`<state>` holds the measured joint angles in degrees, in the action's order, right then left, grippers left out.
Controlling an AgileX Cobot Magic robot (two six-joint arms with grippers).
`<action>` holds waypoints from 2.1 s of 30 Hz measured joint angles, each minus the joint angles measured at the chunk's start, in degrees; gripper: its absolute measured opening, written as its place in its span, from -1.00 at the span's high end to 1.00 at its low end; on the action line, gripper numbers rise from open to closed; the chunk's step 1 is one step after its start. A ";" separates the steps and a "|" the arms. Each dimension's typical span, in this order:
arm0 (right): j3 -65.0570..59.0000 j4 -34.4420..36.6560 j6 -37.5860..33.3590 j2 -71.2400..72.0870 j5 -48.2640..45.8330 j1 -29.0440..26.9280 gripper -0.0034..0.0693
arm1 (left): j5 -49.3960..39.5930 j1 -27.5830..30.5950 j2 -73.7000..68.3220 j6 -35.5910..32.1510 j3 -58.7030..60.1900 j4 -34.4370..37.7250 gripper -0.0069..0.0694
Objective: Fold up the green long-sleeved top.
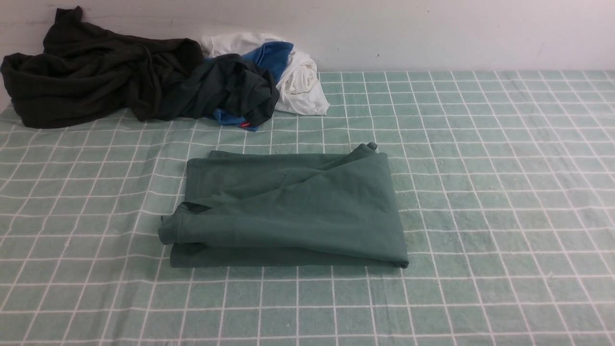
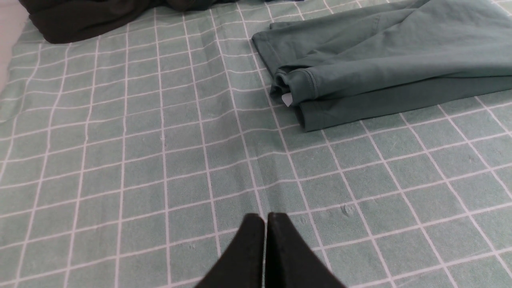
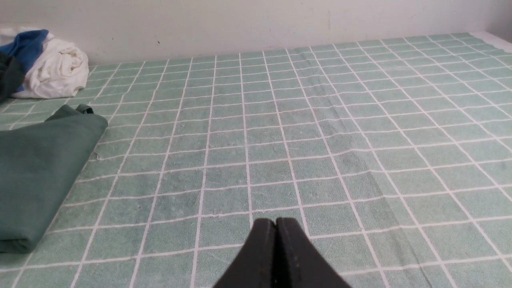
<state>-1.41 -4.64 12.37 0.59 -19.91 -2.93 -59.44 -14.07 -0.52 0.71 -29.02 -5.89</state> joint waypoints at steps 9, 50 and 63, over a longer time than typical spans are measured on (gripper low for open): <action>0.00 0.00 0.00 0.00 -0.05 0.00 0.94 | 0.00 0.00 0.00 -0.01 0.00 0.13 0.83; 0.00 0.07 0.00 0.00 -0.13 0.00 0.94 | 39.75 15.63 1.41 -0.71 30.22 5.89 0.83; 0.00 0.07 0.00 0.00 -0.13 0.00 0.94 | 39.75 15.63 1.41 -0.71 30.22 5.89 0.83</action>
<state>-1.41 -4.57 12.37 0.59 -20.04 -2.93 -19.68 1.56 0.89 0.00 1.20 0.00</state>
